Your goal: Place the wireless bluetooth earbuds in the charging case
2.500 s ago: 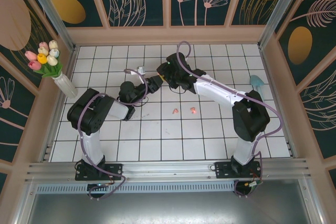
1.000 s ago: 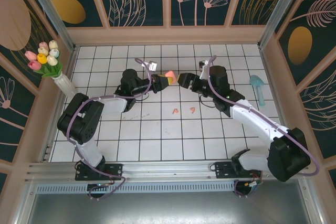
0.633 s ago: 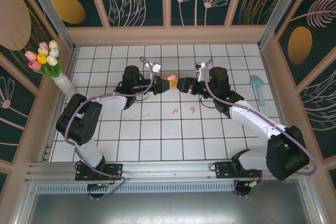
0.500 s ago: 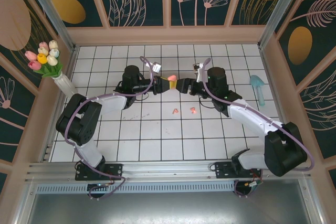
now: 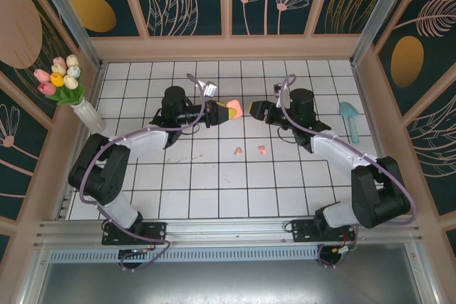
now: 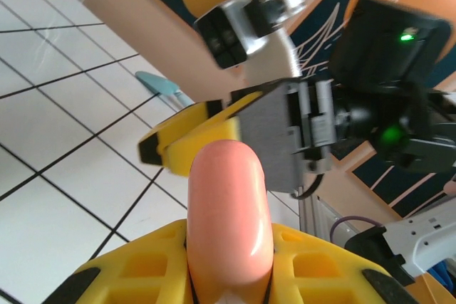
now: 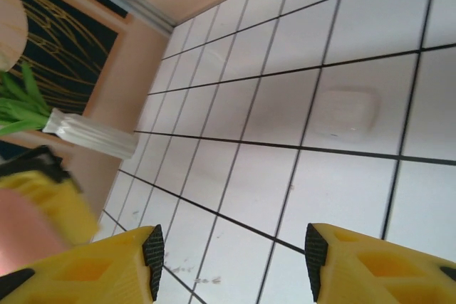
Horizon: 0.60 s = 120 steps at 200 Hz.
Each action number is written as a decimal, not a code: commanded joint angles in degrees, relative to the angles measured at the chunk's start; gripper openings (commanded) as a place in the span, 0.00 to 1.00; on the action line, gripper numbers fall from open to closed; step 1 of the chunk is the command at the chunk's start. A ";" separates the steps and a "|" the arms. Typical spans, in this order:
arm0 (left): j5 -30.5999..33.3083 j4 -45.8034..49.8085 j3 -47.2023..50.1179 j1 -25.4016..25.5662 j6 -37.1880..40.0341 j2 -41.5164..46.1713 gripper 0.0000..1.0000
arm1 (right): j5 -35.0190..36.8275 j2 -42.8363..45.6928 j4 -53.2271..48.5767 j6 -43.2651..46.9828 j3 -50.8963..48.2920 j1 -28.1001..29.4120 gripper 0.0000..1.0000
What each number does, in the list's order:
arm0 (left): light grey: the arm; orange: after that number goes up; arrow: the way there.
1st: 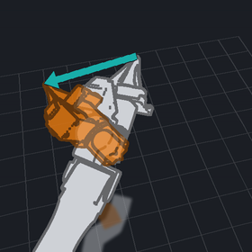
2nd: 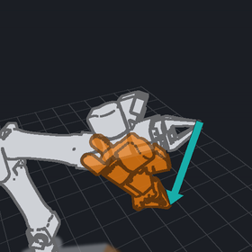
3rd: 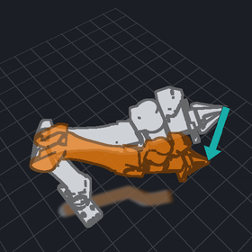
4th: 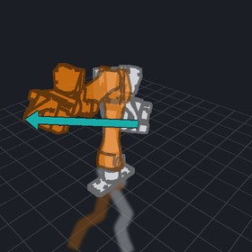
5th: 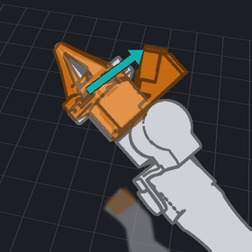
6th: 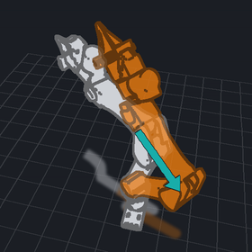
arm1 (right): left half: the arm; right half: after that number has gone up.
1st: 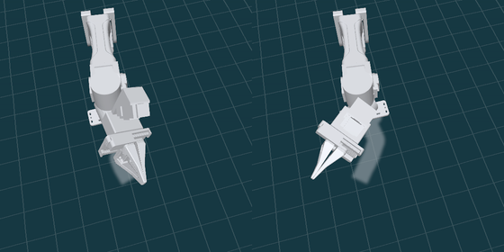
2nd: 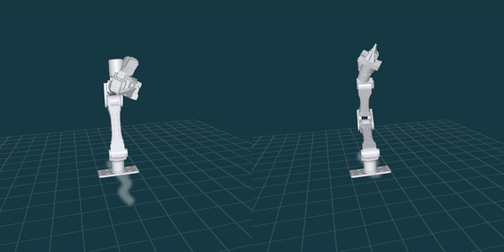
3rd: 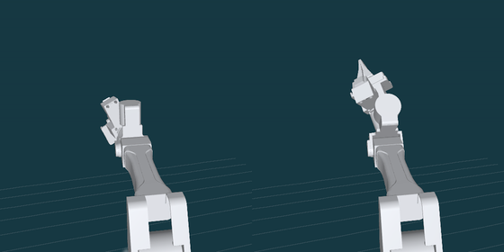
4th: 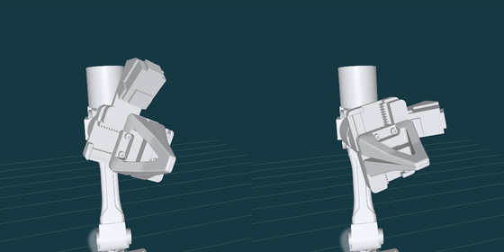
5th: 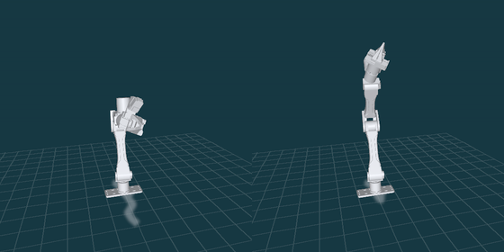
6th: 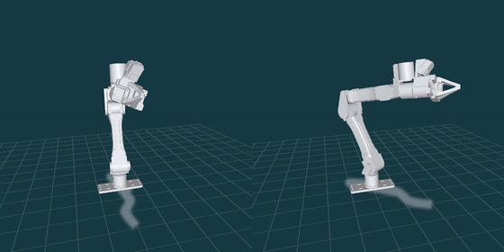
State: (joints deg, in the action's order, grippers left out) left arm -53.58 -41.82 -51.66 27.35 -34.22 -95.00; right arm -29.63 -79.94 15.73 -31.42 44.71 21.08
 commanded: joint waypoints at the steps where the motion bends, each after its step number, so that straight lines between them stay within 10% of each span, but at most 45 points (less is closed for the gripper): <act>1: -1.41 -0.98 -0.48 0.11 1.33 2.07 0.10 | -0.26 0.82 2.38 -1.38 -1.27 -0.05 0.57; 120: -1.22 -2.03 -0.29 0.16 0.82 0.96 0.08 | -1.79 6.40 3.59 -2.96 3.81 5.76 0.63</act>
State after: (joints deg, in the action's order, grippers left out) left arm -53.60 -41.95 -51.66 27.35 -34.04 -94.00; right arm -30.55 -71.42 17.80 -34.87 44.95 25.56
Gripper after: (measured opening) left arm 0.247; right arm 0.633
